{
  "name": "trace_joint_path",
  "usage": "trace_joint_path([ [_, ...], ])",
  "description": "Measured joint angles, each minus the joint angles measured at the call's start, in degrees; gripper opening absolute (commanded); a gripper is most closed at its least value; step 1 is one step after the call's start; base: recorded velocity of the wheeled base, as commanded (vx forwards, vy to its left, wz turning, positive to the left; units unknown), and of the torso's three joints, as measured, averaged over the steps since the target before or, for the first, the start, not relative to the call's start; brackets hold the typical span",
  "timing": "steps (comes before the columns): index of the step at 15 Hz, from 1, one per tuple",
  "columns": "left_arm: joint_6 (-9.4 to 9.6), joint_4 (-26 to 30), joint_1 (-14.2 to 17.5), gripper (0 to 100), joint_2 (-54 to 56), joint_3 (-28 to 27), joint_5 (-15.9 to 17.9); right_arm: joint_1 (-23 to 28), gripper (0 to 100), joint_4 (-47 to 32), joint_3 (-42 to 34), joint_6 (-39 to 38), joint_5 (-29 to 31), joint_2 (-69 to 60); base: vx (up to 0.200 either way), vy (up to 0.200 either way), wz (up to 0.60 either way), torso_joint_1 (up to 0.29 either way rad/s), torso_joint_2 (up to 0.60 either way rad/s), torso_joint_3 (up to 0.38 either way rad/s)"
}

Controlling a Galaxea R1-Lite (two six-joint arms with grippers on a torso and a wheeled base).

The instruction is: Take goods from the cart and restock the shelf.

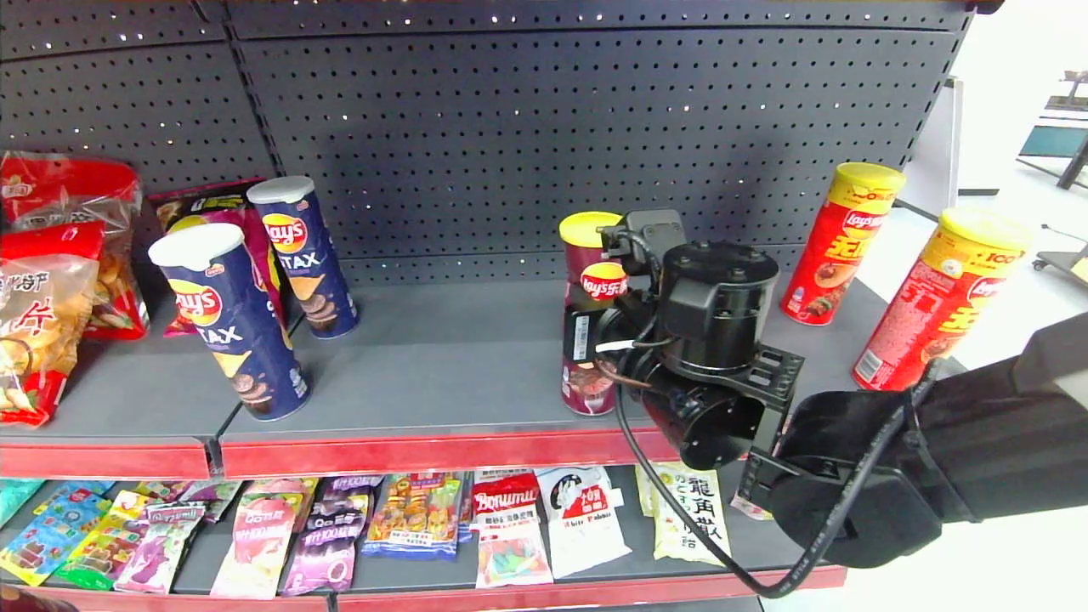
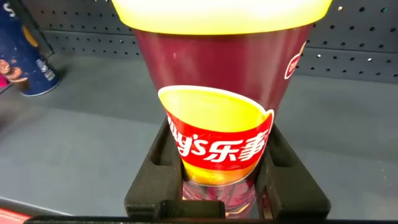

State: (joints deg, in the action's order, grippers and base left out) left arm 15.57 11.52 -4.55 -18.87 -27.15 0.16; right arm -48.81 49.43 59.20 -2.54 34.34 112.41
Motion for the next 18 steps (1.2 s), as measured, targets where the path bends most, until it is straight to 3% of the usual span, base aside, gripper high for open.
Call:
trace_joint_path([
  [6, 0.00, -0.02, -0.02, 0, 0.13, -0.11, 0.00, -2.34, 0, -0.02, 0.01, 0.02, 3.40, -0.48, 0.000, 0.000, 0.00, 0.000, 0.00, 0.000],
  [18, 0.00, 0.00, 0.00, 0, 0.30, -0.27, 0.02, -3.36, 0, 0.07, -2.32, 0.43, 4.46, -1.08, 0.000, 0.000, 0.00, 0.000, 0.00, 0.000],
])
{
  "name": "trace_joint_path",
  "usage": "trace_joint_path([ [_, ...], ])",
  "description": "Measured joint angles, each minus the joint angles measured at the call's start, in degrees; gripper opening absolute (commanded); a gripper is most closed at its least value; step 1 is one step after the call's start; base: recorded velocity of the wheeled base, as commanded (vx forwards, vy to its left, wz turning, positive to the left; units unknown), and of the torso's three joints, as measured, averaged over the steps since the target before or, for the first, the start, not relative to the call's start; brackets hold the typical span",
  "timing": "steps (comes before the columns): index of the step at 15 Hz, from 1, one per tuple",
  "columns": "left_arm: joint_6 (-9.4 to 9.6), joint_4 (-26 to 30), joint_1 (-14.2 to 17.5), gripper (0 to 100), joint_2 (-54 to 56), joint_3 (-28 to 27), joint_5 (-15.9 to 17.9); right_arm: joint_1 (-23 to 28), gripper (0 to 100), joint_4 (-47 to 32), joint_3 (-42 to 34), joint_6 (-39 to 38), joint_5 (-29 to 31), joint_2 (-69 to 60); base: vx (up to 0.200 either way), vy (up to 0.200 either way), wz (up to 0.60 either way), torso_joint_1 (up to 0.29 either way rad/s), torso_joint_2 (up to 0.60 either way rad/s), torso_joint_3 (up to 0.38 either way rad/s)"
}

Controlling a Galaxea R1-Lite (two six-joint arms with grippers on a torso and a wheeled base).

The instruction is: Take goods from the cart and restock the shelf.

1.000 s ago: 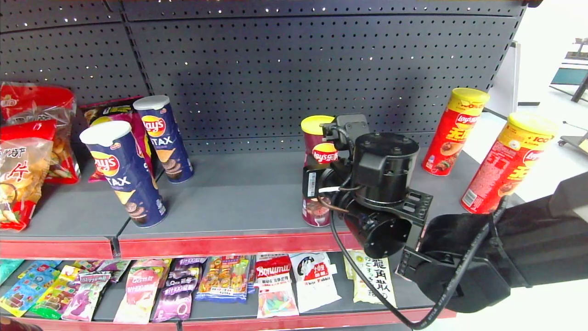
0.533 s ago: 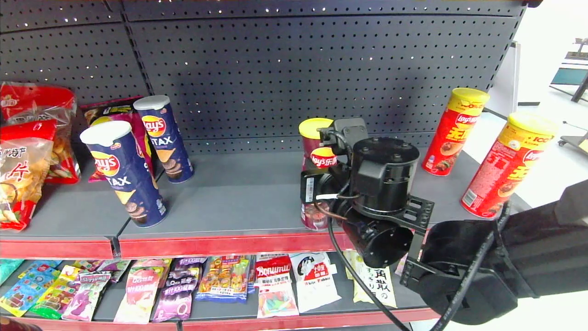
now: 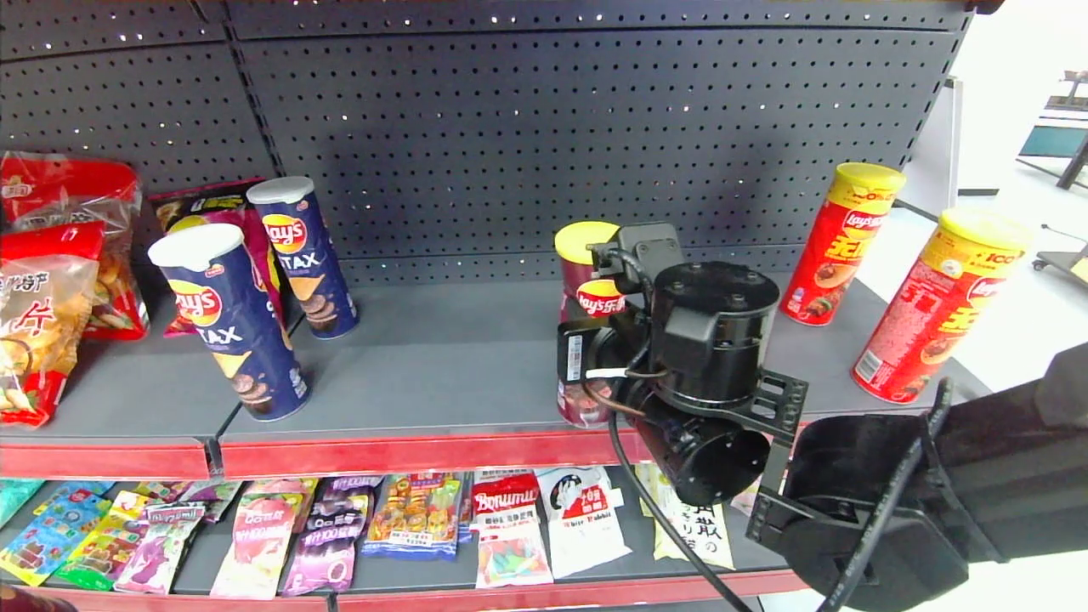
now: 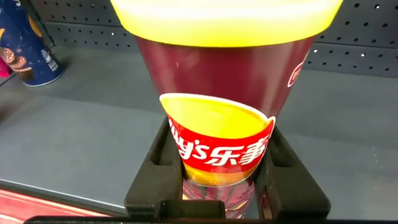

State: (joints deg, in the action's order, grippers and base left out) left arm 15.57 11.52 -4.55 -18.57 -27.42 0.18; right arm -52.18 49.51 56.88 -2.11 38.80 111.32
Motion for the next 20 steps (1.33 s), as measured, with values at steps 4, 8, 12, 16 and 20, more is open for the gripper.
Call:
trace_joint_path([
  [4, -0.02, 0.00, -0.02, 0, 0.00, 0.00, -0.02, -0.22, 100, -0.21, 0.06, 0.00, 0.55, 0.04, 0.000, 0.000, 0.00, 0.000, 0.00, 0.000],
  [8, -0.02, 0.00, -0.02, 0, 0.10, 0.09, 0.00, -2.18, 100, -0.11, -0.07, 0.01, 2.79, -0.72, 0.000, 0.000, 0.00, 0.000, 0.00, 0.000],
  [12, -0.02, -0.02, 0.00, 0, 0.10, -0.48, -0.02, -4.60, 100, -0.05, -3.88, -0.23, 5.67, -3.72, 0.000, 0.000, 0.00, 0.000, 0.00, 0.000],
  [16, 0.00, -0.09, 0.00, 0, 0.11, -0.52, 0.00, -7.56, 100, -0.05, -11.37, -0.62, 5.45, -10.52, 0.000, 0.000, 0.00, 0.000, 0.00, 0.000],
  [20, -0.02, -0.11, 0.00, 0, 0.16, -0.39, -0.02, -6.72, 100, 0.06, -19.35, -2.24, 0.17, -18.14, 0.000, 0.000, 0.00, 0.000, 0.00, 0.000],
])
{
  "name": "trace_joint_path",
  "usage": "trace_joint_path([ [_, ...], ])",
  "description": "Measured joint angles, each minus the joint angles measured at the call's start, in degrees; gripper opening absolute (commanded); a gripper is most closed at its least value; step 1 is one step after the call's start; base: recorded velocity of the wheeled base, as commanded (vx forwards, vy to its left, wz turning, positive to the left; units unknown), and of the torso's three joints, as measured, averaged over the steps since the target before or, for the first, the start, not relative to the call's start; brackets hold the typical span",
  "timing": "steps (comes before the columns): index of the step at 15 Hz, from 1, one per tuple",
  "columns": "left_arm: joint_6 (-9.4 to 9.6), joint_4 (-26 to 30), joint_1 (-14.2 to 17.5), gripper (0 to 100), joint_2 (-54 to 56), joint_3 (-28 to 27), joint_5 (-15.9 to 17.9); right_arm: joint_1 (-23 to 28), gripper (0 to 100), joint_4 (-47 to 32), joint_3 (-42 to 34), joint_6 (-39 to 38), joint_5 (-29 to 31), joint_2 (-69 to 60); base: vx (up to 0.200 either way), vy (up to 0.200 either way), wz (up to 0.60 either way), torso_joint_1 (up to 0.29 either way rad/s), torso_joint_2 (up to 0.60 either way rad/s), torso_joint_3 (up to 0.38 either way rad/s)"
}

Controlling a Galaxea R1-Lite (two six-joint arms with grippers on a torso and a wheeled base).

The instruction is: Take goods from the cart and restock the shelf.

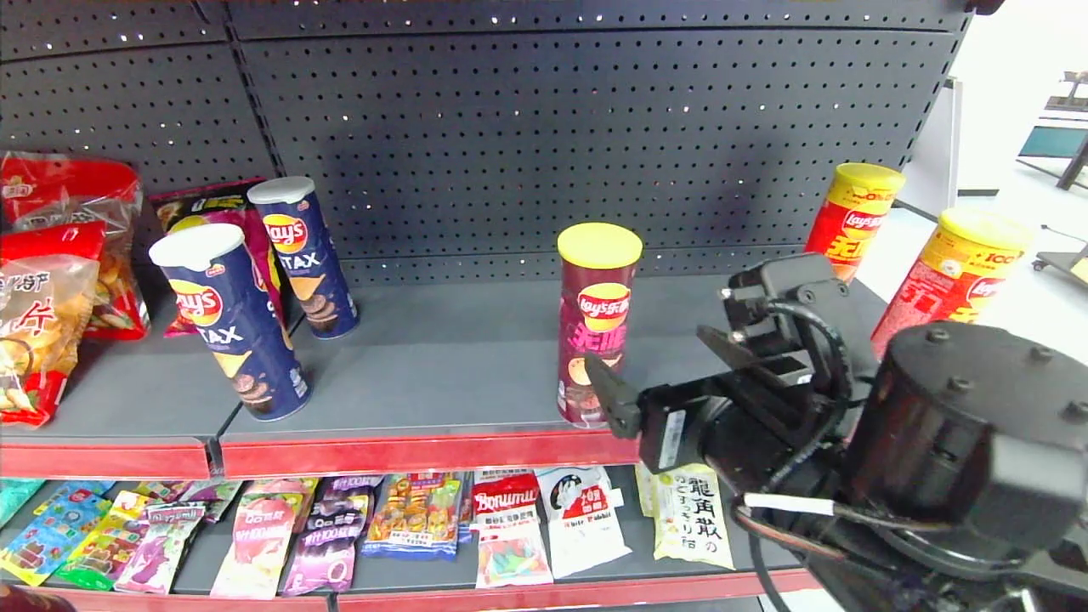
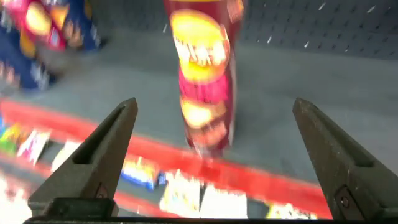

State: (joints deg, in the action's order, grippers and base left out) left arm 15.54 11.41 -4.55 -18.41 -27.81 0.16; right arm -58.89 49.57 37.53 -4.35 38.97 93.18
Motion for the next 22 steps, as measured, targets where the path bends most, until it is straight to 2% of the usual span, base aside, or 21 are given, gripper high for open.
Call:
trace_joint_path([
  [3, 0.09, 0.00, 0.00, 0, -0.06, 0.11, 0.02, 7.00, 100, -0.09, -7.77, 1.01, -11.93, -5.79, 0.000, 0.000, 0.00, 0.000, 0.00, 0.000],
  [7, 0.09, 0.00, -0.02, 0, -0.17, 0.37, 0.02, 20.05, 100, -0.24, -17.38, 6.78, -32.33, -12.59, 0.000, 0.000, 0.00, 0.000, 0.00, 0.000],
  [9, 0.09, 0.00, -0.02, 0, -0.24, 0.37, 0.06, 26.89, 100, -0.52, -22.27, 10.53, -38.64, -17.08, 0.000, 0.000, 0.00, 0.000, 0.00, 0.000],
  [12, 0.11, 0.00, -0.02, 0, -0.35, 0.22, 0.60, 36.73, 100, -1.54, -27.56, 11.93, -40.25, -24.66, 0.000, 0.000, 0.00, 0.000, 0.00, 0.000],
  [16, 0.11, -0.13, -0.09, 0, -1.13, -0.37, 1.89, 52.14, 100, -7.58, -31.01, 12.04, -40.67, -36.49, 0.000, 0.000, 0.00, 0.000, 0.00, 0.000],
  [19, 0.00, -0.17, -0.11, 0, -2.65, -1.77, 3.63, 56.11, 100, -14.64, -34.51, 11.81, -40.53, -48.20, 0.000, 0.000, 0.00, 0.000, 0.00, 0.000],
  [22, -0.39, -0.28, -0.20, 0, -4.77, -2.93, 7.63, 57.10, 100, -26.25, -35.69, 11.68, -39.60, -61.18, 0.000, 0.000, 0.00, 0.000, 0.00, 0.000],
])
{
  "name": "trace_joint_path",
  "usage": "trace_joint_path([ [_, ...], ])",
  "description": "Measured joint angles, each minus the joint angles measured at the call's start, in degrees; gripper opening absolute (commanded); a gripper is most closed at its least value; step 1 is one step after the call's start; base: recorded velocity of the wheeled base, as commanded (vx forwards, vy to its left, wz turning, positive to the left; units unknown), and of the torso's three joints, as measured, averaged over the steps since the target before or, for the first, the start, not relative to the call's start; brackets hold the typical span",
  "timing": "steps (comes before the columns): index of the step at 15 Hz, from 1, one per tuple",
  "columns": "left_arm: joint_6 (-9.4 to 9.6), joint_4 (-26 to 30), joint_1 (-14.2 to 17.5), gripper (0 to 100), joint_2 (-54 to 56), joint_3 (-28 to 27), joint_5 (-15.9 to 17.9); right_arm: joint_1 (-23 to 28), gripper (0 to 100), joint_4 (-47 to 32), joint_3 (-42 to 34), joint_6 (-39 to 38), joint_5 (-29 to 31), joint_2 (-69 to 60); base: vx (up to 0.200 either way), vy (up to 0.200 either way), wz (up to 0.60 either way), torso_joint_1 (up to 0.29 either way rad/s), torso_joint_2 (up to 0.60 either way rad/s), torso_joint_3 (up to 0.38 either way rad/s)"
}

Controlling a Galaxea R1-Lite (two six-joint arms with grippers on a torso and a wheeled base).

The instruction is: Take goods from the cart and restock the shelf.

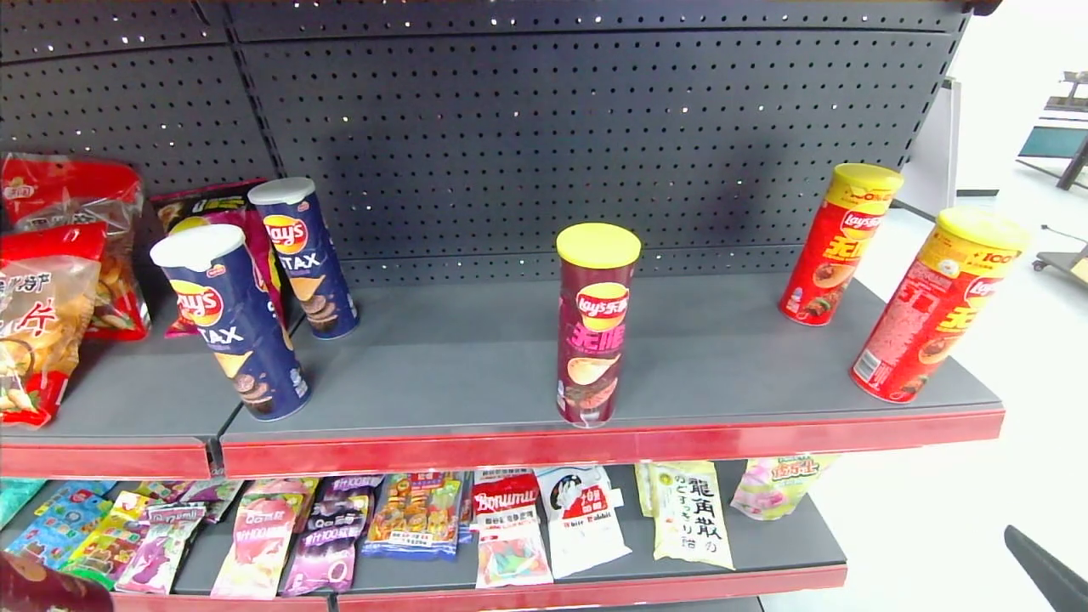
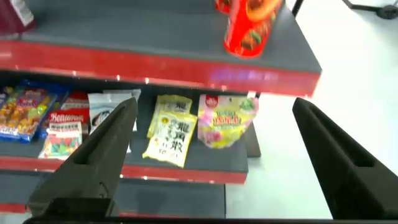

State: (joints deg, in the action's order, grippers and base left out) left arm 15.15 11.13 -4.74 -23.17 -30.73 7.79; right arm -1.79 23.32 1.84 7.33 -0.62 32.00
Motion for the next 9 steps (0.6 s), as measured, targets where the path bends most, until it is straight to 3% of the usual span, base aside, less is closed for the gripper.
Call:
trace_joint_path([
  [5, -3.80, -1.43, 0.00, 0, -2.89, 0.12, 3.24, 0.61, 100, -21.38, 0.11, -0.98, 1.96, -22.41, 0.000, 0.000, 0.00, 0.000, 0.00, 0.000],
  [9, -5.41, -5.45, 0.00, 0, -7.50, 0.33, 6.88, 1.46, 100, -23.00, -0.37, -1.78, 1.77, -30.21, 0.000, 0.000, 0.00, 0.000, 0.00, 0.000],
])
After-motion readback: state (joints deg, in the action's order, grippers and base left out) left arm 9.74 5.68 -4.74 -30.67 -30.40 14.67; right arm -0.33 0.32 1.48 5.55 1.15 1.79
